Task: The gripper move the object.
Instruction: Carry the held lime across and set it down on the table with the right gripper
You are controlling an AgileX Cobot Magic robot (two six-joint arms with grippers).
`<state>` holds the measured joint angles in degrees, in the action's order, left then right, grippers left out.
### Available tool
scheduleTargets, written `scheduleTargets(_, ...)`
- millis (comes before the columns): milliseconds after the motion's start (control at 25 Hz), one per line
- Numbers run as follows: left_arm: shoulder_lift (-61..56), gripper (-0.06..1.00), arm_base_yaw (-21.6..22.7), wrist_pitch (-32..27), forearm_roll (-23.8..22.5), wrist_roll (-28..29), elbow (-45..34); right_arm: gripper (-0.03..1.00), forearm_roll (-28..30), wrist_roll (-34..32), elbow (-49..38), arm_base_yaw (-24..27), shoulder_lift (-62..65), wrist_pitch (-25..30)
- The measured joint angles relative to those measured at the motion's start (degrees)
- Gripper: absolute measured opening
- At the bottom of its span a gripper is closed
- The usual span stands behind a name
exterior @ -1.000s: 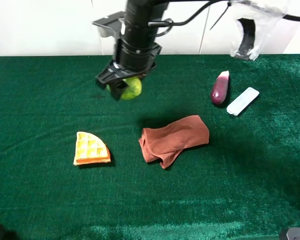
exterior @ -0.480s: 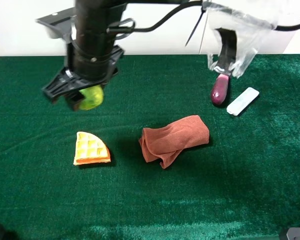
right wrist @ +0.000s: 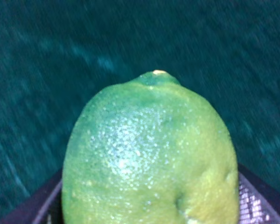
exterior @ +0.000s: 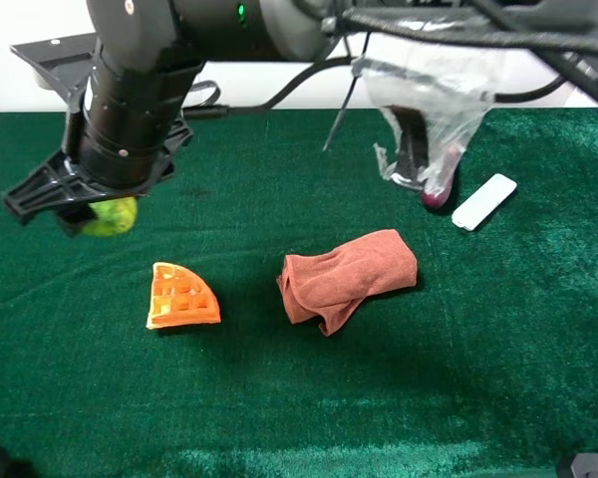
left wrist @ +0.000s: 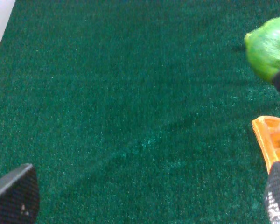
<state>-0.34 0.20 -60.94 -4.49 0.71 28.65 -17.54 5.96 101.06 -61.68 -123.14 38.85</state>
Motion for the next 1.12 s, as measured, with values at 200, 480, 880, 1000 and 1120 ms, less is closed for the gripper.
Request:
scheduleTargets(200,0.0,0.98,0.0,0.0,0.0,0.0,0.0,0.47,-2.9,3.0,0.0,-1.6,-2.1,-7.3)
scheduleTargets(480,0.0,0.98,0.0,0.0,0.0,0.0,0.0,0.47,-6.9,5.8,0.0,-3.5,-6.4,-17.5)
scheduleTargets(880,0.0,0.98,0.0,0.0,0.0,0.0,0.0,0.47,-12.0,6.4,0.0,-3.9,-12.9,-28.1)
scheduleTargets(1000,0.0,0.98,0.0,0.0,0.0,0.0,0.0,0.47,-12.4,6.4,0.0,-3.9,-14.3,-29.1)
scheduleTargets(1120,0.0,0.98,0.0,0.0,0.0,0.0,0.0,0.47,-12.8,6.4,0.0,-3.9,-15.3,-29.2)
